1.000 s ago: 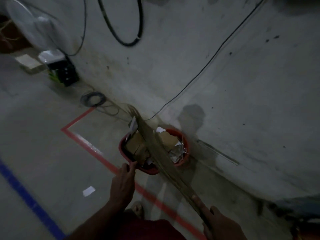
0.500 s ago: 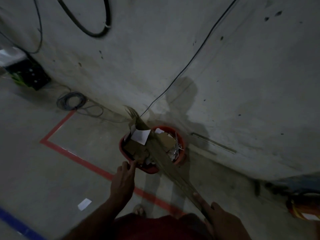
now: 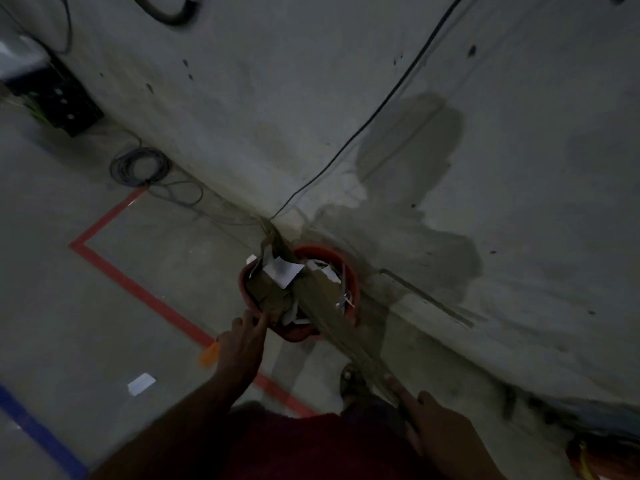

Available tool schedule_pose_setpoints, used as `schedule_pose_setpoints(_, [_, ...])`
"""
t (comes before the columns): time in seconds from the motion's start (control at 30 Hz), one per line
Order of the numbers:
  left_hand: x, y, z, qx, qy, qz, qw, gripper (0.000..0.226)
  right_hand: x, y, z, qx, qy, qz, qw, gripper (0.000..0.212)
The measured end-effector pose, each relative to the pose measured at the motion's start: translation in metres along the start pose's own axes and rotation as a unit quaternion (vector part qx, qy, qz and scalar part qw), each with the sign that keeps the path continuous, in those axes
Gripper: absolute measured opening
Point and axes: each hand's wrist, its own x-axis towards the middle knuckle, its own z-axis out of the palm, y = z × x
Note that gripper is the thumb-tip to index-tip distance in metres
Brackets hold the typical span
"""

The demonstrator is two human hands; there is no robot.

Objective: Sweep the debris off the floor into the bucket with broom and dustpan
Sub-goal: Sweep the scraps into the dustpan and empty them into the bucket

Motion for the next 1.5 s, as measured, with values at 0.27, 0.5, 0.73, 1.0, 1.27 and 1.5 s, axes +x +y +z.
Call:
schedule_pose_setpoints(0.27, [0.059, 0.081, 0.018, 0.08, -0.009, -0.056, 0.995, 0.04, 0.086, 0.117, -0.004, -0.044, -0.01, -0.055, 0.997, 0.072])
schedule_pose_setpoints(0.5, [0.093, 0.137, 0.02, 0.134, -0.139, -0.123, 0.974, 0.042, 0.137, 0.181, -0.004, -0.039, -0.048, -0.075, 0.995, 0.084])
schedule_pose_setpoints(0.73, [0.085, 0.162, -0.003, 0.181, -0.17, -0.126, 0.961, 0.036, 0.131, 0.208, -0.01, -0.068, -0.073, -0.043, 0.994, 0.079])
schedule_pose_setpoints(1.0, [0.049, 0.162, -0.019, 0.136, -0.156, -0.173, 0.963, 0.033, 0.093, 0.232, -0.011, 0.004, -0.044, -0.014, 0.999, 0.081])
schedule_pose_setpoints(1.27, [0.011, 0.164, -0.032, 0.099, -0.129, -0.195, 0.967, 0.036, 0.063, 0.248, -0.014, 0.046, -0.086, 0.006, 0.995, 0.069])
schedule_pose_setpoints(1.5, [-0.024, 0.16, -0.032, 0.092, -0.118, -0.215, 0.965, 0.043, 0.049, 0.248, 0.007, 0.063, -0.116, -0.014, 0.991, 0.064])
